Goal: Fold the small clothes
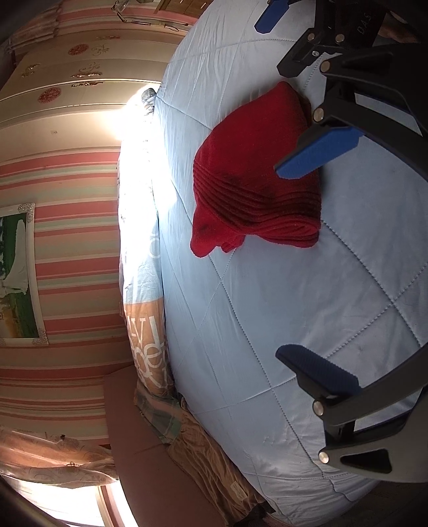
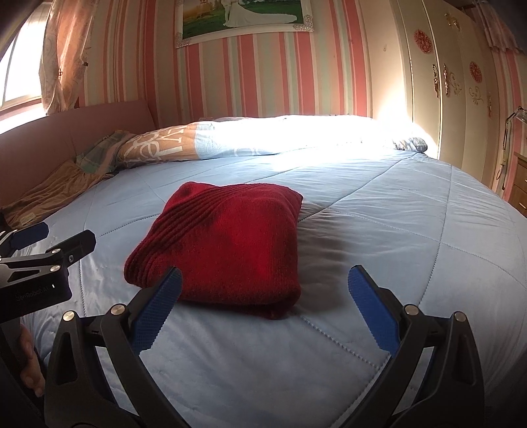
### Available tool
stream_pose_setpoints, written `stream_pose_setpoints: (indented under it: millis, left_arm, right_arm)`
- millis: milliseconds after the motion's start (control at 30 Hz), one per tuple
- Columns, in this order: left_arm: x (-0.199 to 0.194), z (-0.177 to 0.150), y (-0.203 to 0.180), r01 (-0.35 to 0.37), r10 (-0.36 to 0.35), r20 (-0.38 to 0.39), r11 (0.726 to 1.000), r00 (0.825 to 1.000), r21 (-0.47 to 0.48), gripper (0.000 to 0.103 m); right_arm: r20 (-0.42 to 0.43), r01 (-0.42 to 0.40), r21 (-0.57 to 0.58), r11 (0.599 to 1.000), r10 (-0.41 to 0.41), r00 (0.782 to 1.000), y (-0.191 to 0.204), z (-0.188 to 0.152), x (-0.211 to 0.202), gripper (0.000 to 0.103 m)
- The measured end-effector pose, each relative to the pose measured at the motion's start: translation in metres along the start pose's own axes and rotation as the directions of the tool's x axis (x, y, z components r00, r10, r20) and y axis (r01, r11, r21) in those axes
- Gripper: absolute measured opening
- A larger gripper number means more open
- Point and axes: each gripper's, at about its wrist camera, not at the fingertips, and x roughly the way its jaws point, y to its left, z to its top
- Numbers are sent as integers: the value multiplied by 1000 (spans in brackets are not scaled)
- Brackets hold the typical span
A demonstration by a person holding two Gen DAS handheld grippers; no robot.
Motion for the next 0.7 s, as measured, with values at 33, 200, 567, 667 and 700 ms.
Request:
stream_pose_setpoints:
  millis: [33, 200, 567, 667, 700]
  left_arm:
    - [-1, -2, 0, 2, -2, -7, 1000, 1000, -3, 101]
    - [-5, -4, -2, 18, -19, -26, 999, 999, -29, 101]
    - [-20, 2, -1, 0, -1, -14, 1000, 1000, -27, 101]
    - [-22, 3, 4, -6, 6, -20, 999, 1000, -39, 101]
    - [-21, 3, 6, -17, 16, -26, 999, 1000, -41, 101]
  right_arm:
    - [-2, 4, -5, 1000, -5, 1000, 1, 0, -1, 100]
    - [-15, 11, -16, 1000, -11, 1000, 4, 3, -7, 100]
    - [-38, 6, 6, 1000, -6, 999, 4, 7, -19, 100]
    - [-36, 6, 9, 1000, -5, 999, 5, 7, -22, 100]
    - [-36, 6, 9, 1000, -6, 999, 6, 7, -23, 100]
